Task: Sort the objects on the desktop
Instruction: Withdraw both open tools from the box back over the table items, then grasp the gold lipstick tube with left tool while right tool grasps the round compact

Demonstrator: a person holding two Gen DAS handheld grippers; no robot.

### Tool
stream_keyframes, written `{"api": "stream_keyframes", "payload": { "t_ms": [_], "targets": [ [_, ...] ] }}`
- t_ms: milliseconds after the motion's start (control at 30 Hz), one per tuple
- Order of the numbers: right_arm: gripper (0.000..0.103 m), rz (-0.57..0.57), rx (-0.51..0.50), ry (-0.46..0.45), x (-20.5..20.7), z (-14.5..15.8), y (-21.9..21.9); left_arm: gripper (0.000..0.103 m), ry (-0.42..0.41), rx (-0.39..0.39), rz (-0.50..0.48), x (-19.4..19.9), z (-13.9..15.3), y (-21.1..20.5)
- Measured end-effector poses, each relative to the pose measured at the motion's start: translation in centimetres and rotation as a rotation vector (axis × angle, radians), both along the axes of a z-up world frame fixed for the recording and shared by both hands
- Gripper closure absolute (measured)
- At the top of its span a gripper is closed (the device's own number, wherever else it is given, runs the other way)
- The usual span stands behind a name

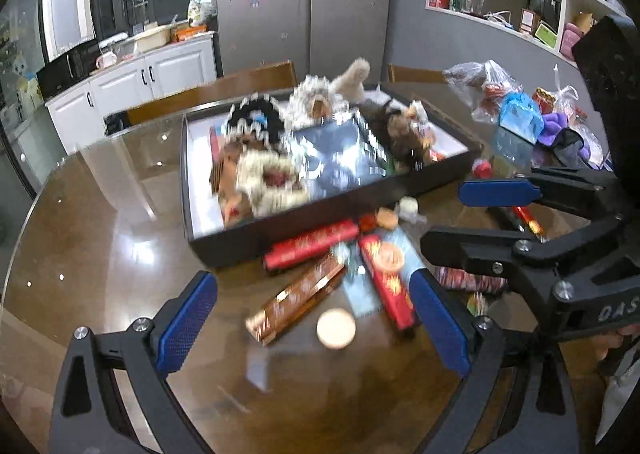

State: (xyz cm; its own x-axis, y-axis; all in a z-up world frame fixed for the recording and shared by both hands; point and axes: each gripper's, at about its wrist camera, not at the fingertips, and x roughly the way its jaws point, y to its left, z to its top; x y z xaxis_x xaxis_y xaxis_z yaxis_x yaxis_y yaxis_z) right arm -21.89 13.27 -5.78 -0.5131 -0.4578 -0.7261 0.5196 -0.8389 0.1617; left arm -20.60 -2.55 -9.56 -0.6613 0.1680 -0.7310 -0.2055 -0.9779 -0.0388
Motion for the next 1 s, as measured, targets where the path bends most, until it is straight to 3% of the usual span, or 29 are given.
{"api": "stream_keyframes", "payload": {
  "t_ms": [567,800,967,1000],
  "targets": [
    [0.031,0.02,0.03,-0.077,-0.6,-4.4,-3.0,0.008,-0.091,-0.034,-0.051,-2.4,-3.5,-1.0],
    [0.032,0.014,0.032,-0.101,-1.7,-5.3,-3.4,0.026,-0.104,-0.049,-0.082,-3.0,-3.9,-0.8],
    [0.049,0.022,0.019,-0.113,-2.1,-5.4,-3.9,0.041,-0.091,-0.047,-0.112,-3.0,-3.7,-0.3],
    [0.05,0.024,0.02,-0.113,-2.1,-5.3,-4.0,0.049,-0.089,-0.045,-0.122,-2.9,-3.7,-0.2]
  ]
}}
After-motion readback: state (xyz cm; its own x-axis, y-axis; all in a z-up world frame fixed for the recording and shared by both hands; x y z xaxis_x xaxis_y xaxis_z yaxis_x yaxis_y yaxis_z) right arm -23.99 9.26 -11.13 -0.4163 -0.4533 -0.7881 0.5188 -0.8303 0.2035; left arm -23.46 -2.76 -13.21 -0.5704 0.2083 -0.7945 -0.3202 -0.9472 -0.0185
